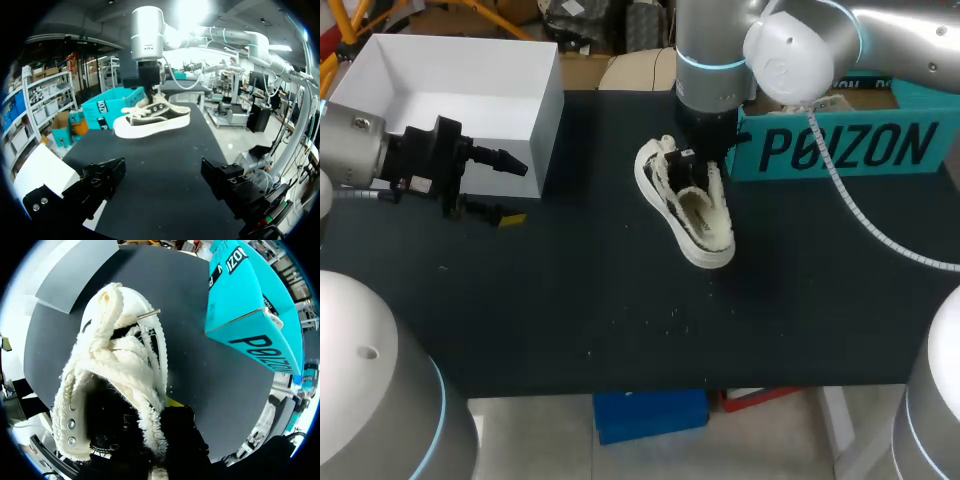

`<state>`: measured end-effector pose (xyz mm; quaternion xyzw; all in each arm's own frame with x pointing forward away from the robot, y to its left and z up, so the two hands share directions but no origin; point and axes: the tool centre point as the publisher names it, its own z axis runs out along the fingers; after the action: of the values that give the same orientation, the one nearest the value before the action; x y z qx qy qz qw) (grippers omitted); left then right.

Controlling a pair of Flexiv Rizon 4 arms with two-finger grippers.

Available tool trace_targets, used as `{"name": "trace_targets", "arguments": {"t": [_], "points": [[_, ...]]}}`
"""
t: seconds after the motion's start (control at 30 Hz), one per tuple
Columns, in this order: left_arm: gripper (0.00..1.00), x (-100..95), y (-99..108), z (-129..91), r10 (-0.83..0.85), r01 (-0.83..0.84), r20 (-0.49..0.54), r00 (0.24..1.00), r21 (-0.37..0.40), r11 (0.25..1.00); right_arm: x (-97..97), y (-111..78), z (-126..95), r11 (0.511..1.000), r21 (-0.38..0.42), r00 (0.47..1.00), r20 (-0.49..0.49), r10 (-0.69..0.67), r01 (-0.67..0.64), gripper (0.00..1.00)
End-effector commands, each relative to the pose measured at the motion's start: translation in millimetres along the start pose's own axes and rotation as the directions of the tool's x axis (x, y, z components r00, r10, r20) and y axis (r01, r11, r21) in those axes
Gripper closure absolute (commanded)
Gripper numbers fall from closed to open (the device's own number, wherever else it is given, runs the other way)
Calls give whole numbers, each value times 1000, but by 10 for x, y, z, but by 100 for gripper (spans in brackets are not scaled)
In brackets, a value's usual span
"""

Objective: Take the shoe out of the shoebox, open the shoe tongue, remove and reinsert the insole, then place the shoe into the shoebox

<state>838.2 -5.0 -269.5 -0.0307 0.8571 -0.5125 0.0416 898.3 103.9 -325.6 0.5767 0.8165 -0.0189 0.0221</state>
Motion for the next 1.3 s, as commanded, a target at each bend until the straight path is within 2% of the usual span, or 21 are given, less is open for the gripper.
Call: {"name": "trace_targets", "arguments": {"t": [0.03, 0.1, 0.13, 0.17, 0.23, 0.27, 1.0, 1.07, 1.17, 1.3], "points": [[0, 2, 7, 16, 1, -1, 3, 1000, -1, 1000, -434, -147, -1134, 856, 58, 848, 118, -516, 513, 100], [0, 2, 7, 16, 1, -1, 3, 1000, -1, 1000, -590, -113, -1428, 757, 125, 738, 166, -654, 642, 100], [0, 2, 7, 16, 1, -1, 3, 1000, -1, 1000, -667, -85, -1561, 695, 138, 677, 158, -718, 705, 100], [0, 2, 7, 16, 1, -1, 3, 1000, -1, 1000, -739, -55, -1681, 602, 226, 571, 192, -798, 766, 100], [0, 2, 7, 16, 1, -1, 3, 1000, -1, 1000, -829, 1, -1893, 468, 317, 427, 193, -884, 825, 100], [0, 2, 7, 16, 1, -1, 3, 1000, -1, 1000, -874, 11, -1972, 387, 405, 331, 203, -922, 828, 100], [0, 2, 7, 16, 1, -1, 3, 1000, -1, 1000, -874, 11, -1972, 387, 405, 331, 203, -922, 828, 100], [0, 2, 7, 16, 1, -1, 3, 1000, -1, 1000, -841, 87, -1949, 392, 379, 328, 225, -918, 838, 100], [0, 2, 7, 16, 1, -1, 3, 1000, -1, 1000, -964, 201, -1930, 407, 351, 333, 252, -909, 843, 100], [0, 2, 7, 16, 1, -1, 3, 1000, -1, 1000, -1232, 399, -1912, 402, 321, 321, 275, -906, 858, 100]]}}
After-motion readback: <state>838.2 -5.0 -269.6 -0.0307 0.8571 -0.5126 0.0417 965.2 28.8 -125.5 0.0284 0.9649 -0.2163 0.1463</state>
